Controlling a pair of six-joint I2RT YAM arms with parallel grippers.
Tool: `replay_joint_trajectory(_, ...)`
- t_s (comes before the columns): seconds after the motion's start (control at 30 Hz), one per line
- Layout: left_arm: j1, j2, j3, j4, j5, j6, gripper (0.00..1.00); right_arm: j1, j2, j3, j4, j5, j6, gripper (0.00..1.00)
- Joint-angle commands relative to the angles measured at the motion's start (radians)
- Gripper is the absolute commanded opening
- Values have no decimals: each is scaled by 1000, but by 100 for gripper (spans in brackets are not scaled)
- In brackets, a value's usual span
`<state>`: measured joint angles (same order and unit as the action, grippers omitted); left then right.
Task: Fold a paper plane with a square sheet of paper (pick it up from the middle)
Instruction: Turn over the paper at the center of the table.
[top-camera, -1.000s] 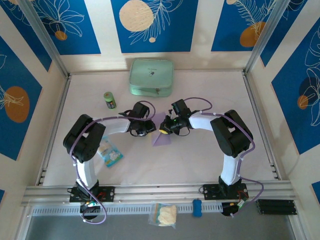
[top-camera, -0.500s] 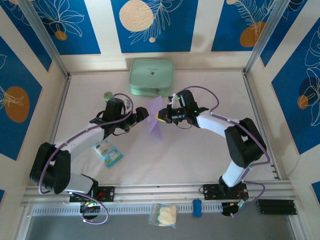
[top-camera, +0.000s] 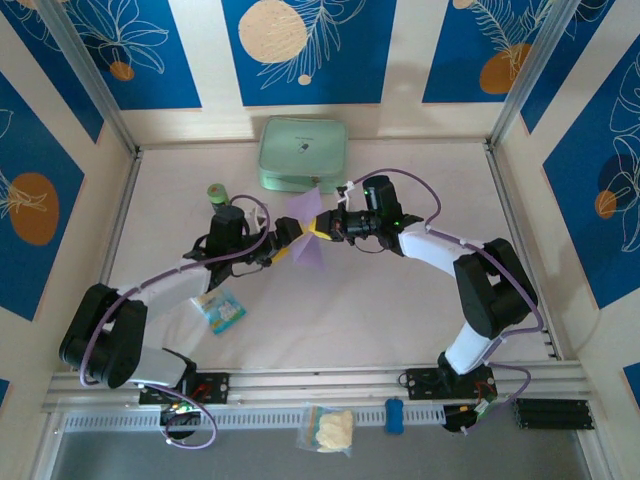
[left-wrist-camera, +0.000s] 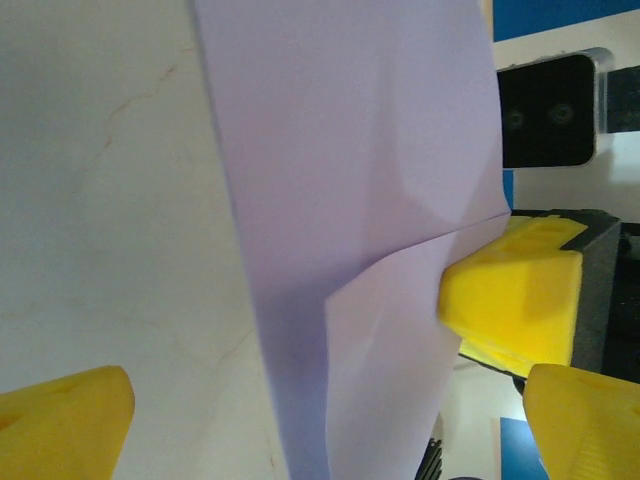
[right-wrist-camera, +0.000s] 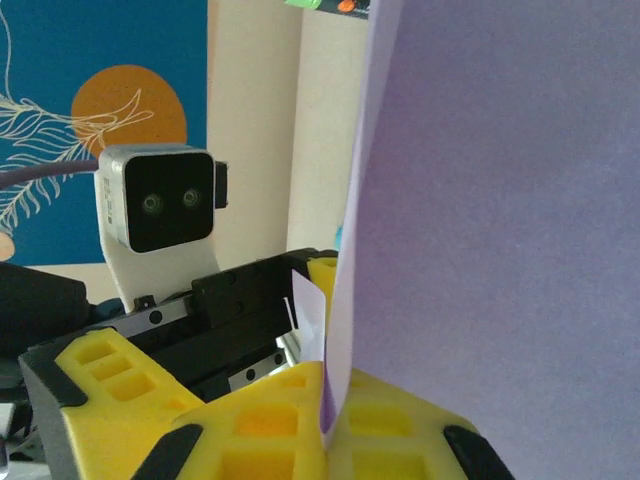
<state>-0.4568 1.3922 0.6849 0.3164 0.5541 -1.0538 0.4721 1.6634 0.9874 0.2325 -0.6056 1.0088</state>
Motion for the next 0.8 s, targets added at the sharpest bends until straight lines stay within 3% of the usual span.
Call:
replay_joint_trajectory(0.0,-10,-9,3,51,20,14,99,-7,-11,-18,41,-55,32,4)
replay_joint_trajectory(0.07,-10,-10,12,36,19,24,98,-9,-10,-22,44,-56,35,4)
replay_joint_trajectory(0.2,-9,-1,28,3,22,20,81,-15,-6,-29,60,-64,47,3)
replay_joint_trajectory(0.4,-10,32,30,87,73,-41,60,-18,-1,-31,61,-66,46,4)
replay_joint_trajectory(0.77,-10,40,34,142,91,-56,34,-21,21,-35,60,-74,46,4)
